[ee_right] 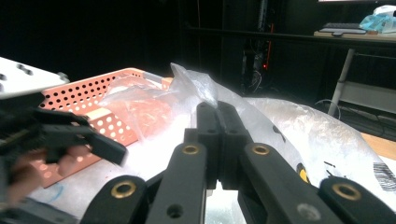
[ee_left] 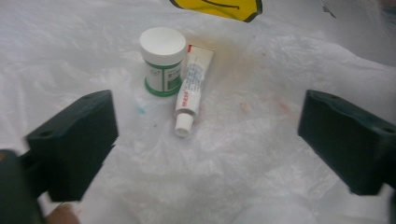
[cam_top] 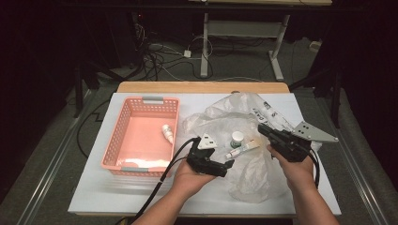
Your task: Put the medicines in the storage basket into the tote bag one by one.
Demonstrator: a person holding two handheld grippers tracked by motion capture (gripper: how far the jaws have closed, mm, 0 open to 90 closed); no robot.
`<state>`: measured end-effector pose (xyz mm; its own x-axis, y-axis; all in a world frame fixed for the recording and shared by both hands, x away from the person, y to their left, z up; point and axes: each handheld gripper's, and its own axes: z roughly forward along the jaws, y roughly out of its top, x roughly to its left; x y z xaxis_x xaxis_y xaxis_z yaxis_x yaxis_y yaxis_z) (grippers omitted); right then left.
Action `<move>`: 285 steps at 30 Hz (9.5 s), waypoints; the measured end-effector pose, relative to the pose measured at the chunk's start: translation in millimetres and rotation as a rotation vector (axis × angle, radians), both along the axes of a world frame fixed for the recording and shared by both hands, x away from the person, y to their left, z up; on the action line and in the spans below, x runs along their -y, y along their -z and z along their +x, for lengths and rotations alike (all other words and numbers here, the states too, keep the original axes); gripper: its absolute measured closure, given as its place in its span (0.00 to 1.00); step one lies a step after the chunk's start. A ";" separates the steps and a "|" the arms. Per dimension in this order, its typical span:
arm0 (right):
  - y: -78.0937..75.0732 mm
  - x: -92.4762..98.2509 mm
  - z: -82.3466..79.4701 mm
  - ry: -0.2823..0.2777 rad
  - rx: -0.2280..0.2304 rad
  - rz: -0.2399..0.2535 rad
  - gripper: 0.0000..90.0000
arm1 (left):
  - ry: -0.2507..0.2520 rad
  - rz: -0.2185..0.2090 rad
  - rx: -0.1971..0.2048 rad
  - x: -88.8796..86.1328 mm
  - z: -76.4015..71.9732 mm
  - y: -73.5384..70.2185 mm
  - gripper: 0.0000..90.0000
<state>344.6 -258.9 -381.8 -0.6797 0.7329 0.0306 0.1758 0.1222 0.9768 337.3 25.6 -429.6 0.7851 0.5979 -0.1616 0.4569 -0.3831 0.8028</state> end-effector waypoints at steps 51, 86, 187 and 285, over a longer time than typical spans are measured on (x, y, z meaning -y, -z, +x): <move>-2.1 5.8 -2.0 0.015 0.005 0.005 1.00 | -0.369 0.041 0.028 -175.2 -9.5 -15.5 0.00; -1.0 5.6 -0.2 0.017 0.003 0.004 1.00 | -0.391 0.092 -0.027 -164.1 57.4 -28.4 0.04; 1.0 4.5 0.3 0.012 0.003 -0.005 1.00 | -0.339 0.167 -0.225 -155.8 81.1 -13.7 0.65; -2.3 0.2 -3.6 -0.006 0.019 -0.011 1.00 | 0.041 -0.003 0.031 24.5 17.2 -5.0 0.64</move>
<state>341.0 -259.1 -379.6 -0.6845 0.7289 0.0097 0.1563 0.1338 0.9786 354.4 1.1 -424.6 0.8137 0.5645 -0.1386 0.4159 -0.3988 0.8173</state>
